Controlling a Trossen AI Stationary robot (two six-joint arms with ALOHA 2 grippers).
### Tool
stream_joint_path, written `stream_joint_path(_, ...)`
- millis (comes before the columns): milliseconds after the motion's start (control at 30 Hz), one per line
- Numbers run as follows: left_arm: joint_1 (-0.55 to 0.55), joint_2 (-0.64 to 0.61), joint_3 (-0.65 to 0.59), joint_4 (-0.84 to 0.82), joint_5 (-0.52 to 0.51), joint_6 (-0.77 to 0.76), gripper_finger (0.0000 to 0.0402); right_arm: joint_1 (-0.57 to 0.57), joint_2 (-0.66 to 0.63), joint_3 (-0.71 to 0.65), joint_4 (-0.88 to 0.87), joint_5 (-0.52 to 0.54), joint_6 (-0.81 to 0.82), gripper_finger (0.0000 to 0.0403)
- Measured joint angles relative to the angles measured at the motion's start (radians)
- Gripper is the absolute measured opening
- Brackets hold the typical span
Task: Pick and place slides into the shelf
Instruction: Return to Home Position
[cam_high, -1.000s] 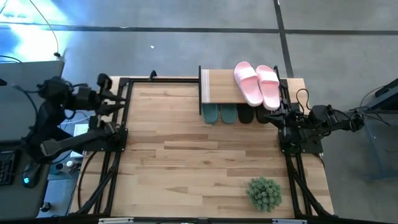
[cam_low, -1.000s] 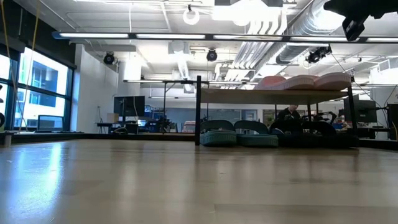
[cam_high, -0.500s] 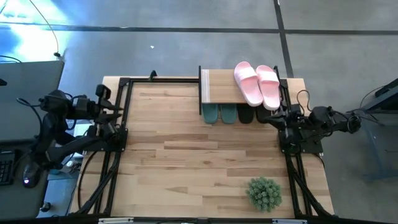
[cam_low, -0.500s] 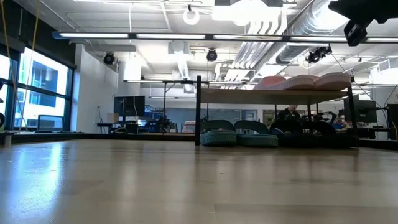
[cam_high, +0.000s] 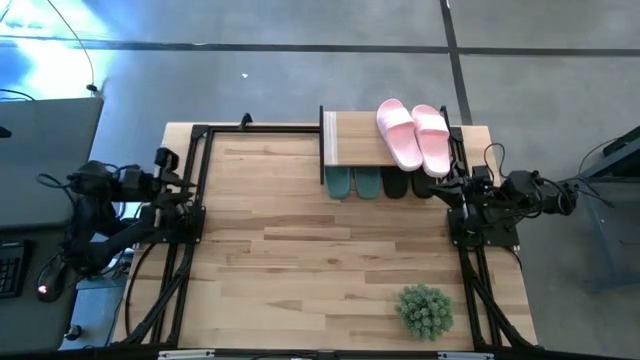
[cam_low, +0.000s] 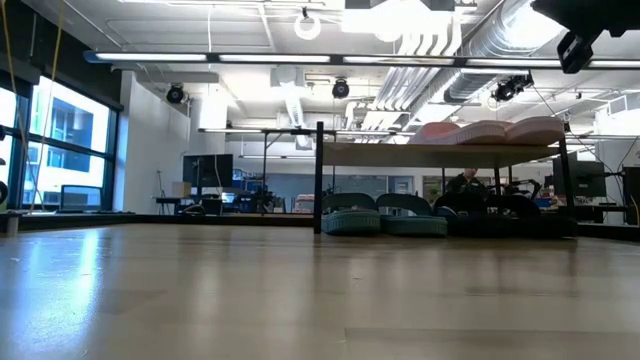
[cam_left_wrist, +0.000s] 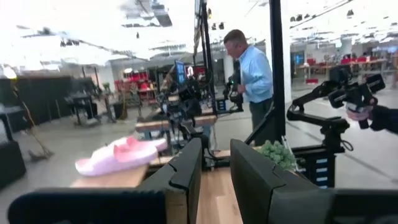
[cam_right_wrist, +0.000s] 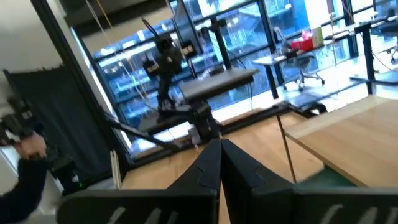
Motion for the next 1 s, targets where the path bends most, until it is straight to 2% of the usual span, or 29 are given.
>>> stream_joint_path(100, 0.0, 0.002, -0.058, 0.022, 0.005, -0.024, 0.0071, 0.0, -0.002, -0.044, 0.075, -0.024, -0.009, 0.0)
stream_joint_path(167, 0.001, 0.002, -0.124, 0.107, 0.002, -0.052, 0.0071, 0.0, 0.0, -0.087, 0.144, -0.051, -0.022, 0.0)
stream_joint_path(333, 0.0, 0.003, -0.35, 0.458, 0.017, -0.188, 0.0071, 0.0, -0.001, -0.202, 0.266, -0.079, -0.008, 0.0)
stream_joint_path(533, 0.0, 0.003, -0.567, 0.803, -0.059, -0.308, 0.0071, 0.0, -0.001, -0.266, 0.329, -0.082, 0.03, 0.0)
stream_joint_path(800, 0.001, 0.003, -0.654, 0.822, -0.15, -0.281, 0.0071, 0.0, -0.001, -0.3, 0.344, -0.046, 0.028, 0.0)
stream_joint_path(1000, 0.0, 0.003, -0.658, 0.722, -0.192, -0.244, 0.0071, 0.0, -0.001, -0.347, 0.346, -0.038, 0.055, 0.0)
